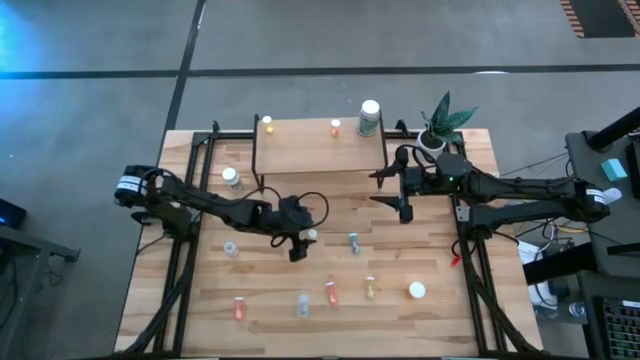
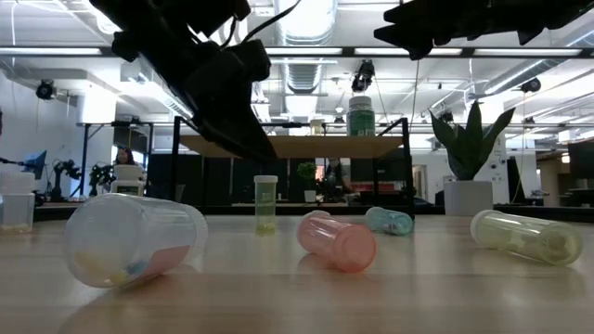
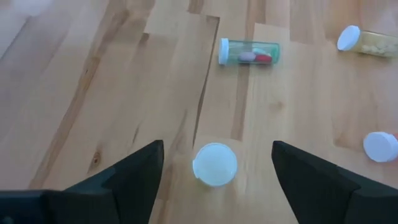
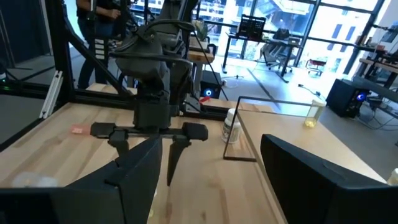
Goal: Pick and place medicine bottles onto shelf by color
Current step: Put the yellow pill bottle on the shelf
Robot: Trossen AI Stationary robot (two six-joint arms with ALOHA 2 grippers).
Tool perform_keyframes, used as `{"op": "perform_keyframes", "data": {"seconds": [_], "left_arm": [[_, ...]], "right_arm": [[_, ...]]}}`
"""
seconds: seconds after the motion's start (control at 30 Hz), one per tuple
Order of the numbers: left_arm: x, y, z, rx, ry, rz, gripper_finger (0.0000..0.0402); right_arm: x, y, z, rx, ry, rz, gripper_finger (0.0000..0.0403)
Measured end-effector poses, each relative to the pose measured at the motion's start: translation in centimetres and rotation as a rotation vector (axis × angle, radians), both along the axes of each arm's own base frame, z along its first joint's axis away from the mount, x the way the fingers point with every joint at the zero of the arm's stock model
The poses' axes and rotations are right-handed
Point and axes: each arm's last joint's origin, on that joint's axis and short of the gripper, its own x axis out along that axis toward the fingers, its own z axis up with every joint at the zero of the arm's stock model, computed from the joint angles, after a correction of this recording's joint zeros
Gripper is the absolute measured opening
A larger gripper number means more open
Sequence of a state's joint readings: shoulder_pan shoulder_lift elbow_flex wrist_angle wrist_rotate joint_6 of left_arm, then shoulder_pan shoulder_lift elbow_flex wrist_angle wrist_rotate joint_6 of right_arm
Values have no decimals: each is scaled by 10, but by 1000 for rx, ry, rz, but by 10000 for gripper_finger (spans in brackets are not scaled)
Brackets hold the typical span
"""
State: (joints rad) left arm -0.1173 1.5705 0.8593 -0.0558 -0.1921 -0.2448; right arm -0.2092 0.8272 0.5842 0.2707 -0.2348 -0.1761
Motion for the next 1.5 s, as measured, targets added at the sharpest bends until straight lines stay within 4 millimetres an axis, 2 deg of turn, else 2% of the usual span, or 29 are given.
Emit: {"op": "perform_keyframes", "data": {"seconds": [0.2, 0.5, 0.6, 0.83, 0.97, 1.5], "left_arm": [[6, -1, -18, 2, 45, 3, 283], [12, 4, -29, -2, 53, 24, 279], [13, 4, -32, 0, 60, 24, 257], [13, 4, -32, 1, 62, 22, 176], [13, 4, -32, -1, 62, 24, 150], [13, 4, -30, -7, 55, 19, 138]], "right_arm": [[0, 0, 0, -1, 4, 0, 263], [1, 0, -2, -18, 12, 1, 263], [1, 0, -2, -18, 12, 1, 263], [1, 0, -2, -16, 12, 1, 263], [1, 0, -2, -15, 12, 1, 263], [1, 0, -2, -15, 12, 0, 263]]}}
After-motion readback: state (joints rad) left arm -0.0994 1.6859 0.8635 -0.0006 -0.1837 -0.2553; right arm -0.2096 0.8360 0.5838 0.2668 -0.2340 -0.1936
